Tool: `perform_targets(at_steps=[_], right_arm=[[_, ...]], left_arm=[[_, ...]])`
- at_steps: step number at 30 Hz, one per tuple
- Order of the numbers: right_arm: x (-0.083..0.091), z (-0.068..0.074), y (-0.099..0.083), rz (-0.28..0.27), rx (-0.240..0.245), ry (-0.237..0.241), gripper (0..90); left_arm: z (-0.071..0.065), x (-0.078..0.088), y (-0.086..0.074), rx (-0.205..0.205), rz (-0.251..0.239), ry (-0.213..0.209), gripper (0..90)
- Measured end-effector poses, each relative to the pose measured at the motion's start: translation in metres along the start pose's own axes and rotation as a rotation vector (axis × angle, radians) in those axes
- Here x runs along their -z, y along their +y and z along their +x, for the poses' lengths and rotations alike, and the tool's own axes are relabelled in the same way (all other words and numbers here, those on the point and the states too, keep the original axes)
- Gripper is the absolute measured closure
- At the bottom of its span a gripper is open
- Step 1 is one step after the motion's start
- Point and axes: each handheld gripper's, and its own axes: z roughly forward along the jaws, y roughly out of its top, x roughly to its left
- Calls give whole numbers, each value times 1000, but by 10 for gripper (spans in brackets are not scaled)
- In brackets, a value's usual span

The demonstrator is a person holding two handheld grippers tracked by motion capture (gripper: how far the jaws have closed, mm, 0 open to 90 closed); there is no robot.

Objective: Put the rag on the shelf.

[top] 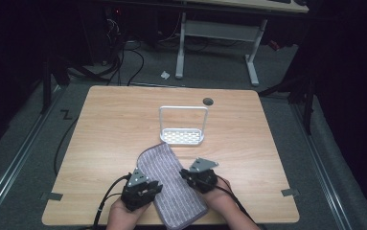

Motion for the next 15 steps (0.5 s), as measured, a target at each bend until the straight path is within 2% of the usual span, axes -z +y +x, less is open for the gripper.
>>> perform_targets(at_steps=[1,2,6,11,14,15], right_arm=[[-10,-4,6,14,-3,-2,852],[-27,-11,15,39,-14,-9,851],[-37,-14,12,66,-1,-3,856],[-14,-11,-9,54,0,4,856],[4,-9,-25,49,-22,10,855],[10,-9,-30,46,-29,14,855]], left_arm=[[4,0,-1,14,1,3,746],[9,0,-2,33,4,-3,768],[19,0,-4,82,-2,-26,761],[20,-2,-6,97,-2,-70,739],[15,-6,-6,90,9,-121,724],[9,-8,-6,105,12,-148,717]])
